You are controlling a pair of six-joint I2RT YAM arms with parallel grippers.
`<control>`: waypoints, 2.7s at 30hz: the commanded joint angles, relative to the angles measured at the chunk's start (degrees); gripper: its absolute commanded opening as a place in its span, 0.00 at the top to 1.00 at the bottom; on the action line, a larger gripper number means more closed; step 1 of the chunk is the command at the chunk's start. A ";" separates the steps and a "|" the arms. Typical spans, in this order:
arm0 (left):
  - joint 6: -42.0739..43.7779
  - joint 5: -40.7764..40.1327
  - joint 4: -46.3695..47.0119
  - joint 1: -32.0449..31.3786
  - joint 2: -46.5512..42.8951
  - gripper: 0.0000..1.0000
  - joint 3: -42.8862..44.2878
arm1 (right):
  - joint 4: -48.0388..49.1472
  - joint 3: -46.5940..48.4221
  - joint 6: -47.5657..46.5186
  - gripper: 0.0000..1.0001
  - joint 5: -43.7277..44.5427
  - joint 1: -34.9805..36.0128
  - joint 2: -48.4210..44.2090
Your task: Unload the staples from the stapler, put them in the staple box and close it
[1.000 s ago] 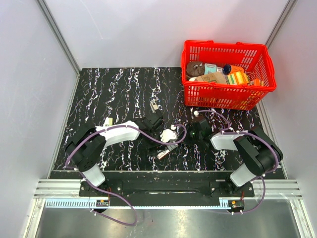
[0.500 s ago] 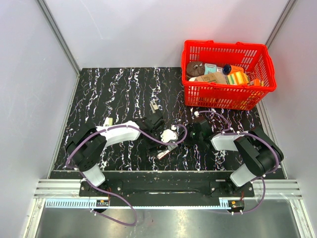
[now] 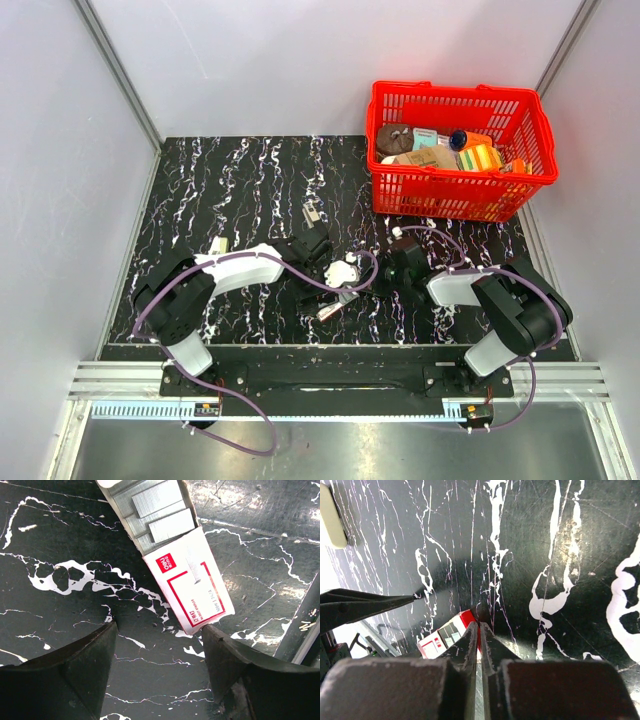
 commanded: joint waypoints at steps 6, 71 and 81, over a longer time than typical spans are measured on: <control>-0.36 -1.20 0.25 -0.04 2.81 0.27 1.03 | 0.56 -0.90 -1.35 0.91 -1.20 0.46 -0.06; -0.09 -2.60 -0.72 -0.48 3.24 0.28 1.56 | 3.55 -1.42 -0.21 0.76 -2.96 3.19 -0.24; -0.18 -2.60 -0.81 -0.57 3.42 0.28 2.00 | 2.14 -0.81 -1.79 0.81 -3.40 3.28 0.11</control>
